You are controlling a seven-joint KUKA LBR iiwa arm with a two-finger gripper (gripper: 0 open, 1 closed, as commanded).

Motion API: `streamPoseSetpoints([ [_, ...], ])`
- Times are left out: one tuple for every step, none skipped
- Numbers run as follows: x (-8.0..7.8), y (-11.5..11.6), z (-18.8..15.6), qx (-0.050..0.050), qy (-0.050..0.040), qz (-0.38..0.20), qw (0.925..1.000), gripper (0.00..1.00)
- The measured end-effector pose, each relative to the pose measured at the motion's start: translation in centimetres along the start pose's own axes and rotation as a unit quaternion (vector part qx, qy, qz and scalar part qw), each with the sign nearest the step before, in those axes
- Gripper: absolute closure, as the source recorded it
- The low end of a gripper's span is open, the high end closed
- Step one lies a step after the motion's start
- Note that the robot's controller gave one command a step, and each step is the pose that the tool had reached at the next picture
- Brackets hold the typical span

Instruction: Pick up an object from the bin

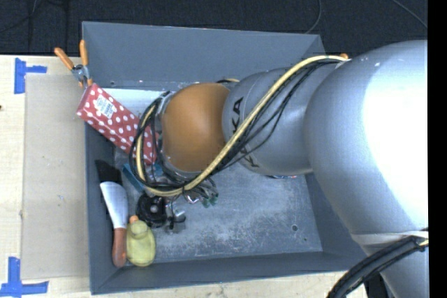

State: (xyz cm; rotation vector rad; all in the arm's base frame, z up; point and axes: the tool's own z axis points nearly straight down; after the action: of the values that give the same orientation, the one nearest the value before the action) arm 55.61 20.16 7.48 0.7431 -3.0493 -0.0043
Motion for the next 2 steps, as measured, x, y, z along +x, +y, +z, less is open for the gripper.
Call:
streamPoseSetpoints([
  [-1.32, 1.06, 0.32, 0.001, 0.0026, -0.069, 0.9976, 1.0],
  [-1.32, 1.05, 0.32, 0.001, 0.0026, -0.069, 0.9976, 1.0],
])
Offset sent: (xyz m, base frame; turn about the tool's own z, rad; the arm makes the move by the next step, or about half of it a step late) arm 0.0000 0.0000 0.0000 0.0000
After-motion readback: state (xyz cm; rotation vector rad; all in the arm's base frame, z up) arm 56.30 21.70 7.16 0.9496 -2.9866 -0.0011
